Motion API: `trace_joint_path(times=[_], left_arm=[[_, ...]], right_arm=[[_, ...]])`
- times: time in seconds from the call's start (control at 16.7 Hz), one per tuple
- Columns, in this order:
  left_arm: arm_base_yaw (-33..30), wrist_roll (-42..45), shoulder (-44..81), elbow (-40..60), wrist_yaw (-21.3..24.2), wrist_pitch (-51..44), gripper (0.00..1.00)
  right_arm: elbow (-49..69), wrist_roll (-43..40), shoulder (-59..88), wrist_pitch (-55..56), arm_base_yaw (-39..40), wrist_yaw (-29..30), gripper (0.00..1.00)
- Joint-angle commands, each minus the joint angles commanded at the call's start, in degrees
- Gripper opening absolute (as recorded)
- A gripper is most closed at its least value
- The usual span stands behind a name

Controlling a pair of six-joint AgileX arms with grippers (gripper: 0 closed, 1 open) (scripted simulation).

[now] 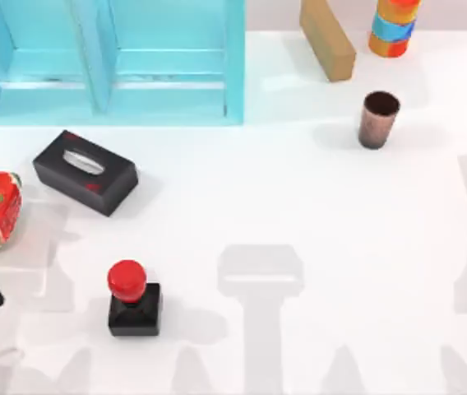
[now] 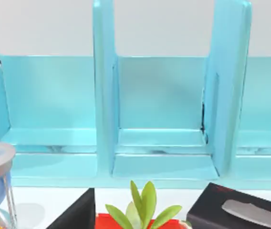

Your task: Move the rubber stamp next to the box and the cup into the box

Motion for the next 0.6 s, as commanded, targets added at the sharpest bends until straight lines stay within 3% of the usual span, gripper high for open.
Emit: trace_joint_path(times=[0.3,0.6], left_arm=[[0.0,0.0,0.0,0.0,0.0,0.0,1.00],[0.0,0.0,0.0,0.0,0.0,0.0,1.00]], right_arm=[[2.7,1.4,2.7,-1.8,1.3,-0.2,1.00],[15.8,8.0,17.2,-11.5,8.1,-0.8,1.00]])
